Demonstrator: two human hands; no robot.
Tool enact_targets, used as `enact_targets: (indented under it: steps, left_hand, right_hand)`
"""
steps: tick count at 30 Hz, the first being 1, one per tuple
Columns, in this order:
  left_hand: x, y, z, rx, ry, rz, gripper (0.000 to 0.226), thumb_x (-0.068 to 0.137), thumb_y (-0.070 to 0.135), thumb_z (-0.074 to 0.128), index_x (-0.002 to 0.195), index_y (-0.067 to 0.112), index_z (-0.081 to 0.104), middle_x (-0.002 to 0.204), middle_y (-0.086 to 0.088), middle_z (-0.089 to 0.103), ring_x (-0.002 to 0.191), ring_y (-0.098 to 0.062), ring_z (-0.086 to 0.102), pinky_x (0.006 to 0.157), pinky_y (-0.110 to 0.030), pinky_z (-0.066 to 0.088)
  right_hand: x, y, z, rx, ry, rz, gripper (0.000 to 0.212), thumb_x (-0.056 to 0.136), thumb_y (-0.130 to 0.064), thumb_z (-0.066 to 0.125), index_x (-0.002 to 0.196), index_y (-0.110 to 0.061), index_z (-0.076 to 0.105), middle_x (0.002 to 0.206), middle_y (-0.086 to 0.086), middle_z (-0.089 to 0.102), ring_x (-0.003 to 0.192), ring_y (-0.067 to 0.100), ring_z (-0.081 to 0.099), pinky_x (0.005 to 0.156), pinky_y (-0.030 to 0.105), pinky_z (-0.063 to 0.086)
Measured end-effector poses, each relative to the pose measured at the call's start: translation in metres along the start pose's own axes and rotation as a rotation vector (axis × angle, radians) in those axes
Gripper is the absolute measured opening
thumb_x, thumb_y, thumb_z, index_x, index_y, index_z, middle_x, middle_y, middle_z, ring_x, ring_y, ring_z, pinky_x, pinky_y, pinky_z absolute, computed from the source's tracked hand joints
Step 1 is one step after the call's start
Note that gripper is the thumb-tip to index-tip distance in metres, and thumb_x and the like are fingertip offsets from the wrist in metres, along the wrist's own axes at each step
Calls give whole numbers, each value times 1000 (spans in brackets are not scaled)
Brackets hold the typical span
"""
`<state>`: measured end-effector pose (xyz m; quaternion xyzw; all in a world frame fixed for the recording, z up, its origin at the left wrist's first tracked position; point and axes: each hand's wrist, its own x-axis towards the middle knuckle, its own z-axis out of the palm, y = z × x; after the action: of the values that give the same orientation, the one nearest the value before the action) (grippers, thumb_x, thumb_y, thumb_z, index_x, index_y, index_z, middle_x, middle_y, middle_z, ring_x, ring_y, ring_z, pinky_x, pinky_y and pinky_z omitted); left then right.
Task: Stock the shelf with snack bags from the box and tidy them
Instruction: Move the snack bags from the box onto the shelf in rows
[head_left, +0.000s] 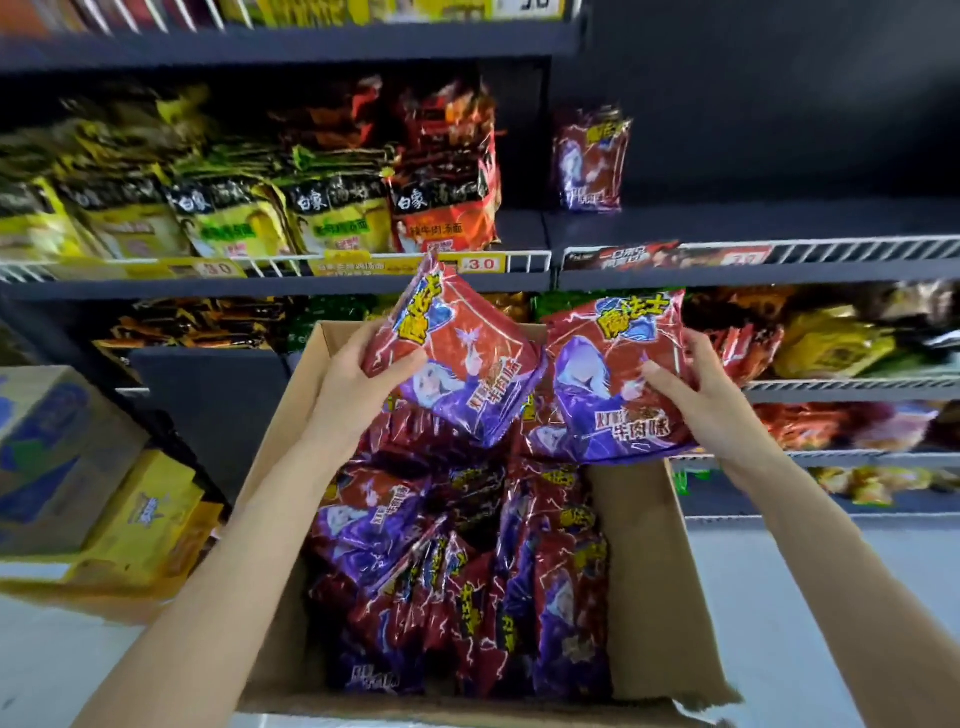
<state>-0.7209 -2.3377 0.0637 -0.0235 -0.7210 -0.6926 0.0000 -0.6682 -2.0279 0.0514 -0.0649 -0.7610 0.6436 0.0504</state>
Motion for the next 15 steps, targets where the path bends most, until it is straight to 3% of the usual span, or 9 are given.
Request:
enact_targets:
  steps: [3, 6, 9, 15]
  left_hand:
    - [2, 10, 35, 161, 21, 114, 37, 81, 21, 70, 115, 20, 55, 103, 5, 66, 96, -11, 65, 88, -32, 51]
    - [8, 18, 72, 239, 54, 204, 41, 76, 25, 76, 107, 30, 50, 105, 5, 63, 89, -1, 62, 80, -19, 49]
    - [19, 26, 110, 252, 121, 233, 41, 72, 28, 80, 99, 38, 51, 107, 2, 63, 94, -10, 62, 87, -28, 49]
    - [49, 42, 204, 251, 266, 234, 54, 69, 32, 81, 113, 24, 52, 112, 5, 62, 100, -6, 59, 84, -11, 43]
  right_hand:
    - [2, 2, -29, 33, 12, -2, 37, 94, -27, 54, 127, -30, 37, 106, -5, 65, 80, 6, 70, 60, 19, 54]
    - [9, 8, -63, 45, 5, -2, 43, 94, -26, 55, 132, -30, 34, 109, -3, 65, 86, 12, 70, 68, 29, 58]
    - [22, 14, -100, 74, -23, -8, 46, 94, -20, 55, 134, -29, 32, 112, 2, 65, 91, 18, 69, 74, 33, 58]
    - [66, 17, -190, 77, -89, -15, 33, 97, -32, 49, 128, -38, 38, 112, -2, 67, 99, 15, 67, 90, 39, 52]
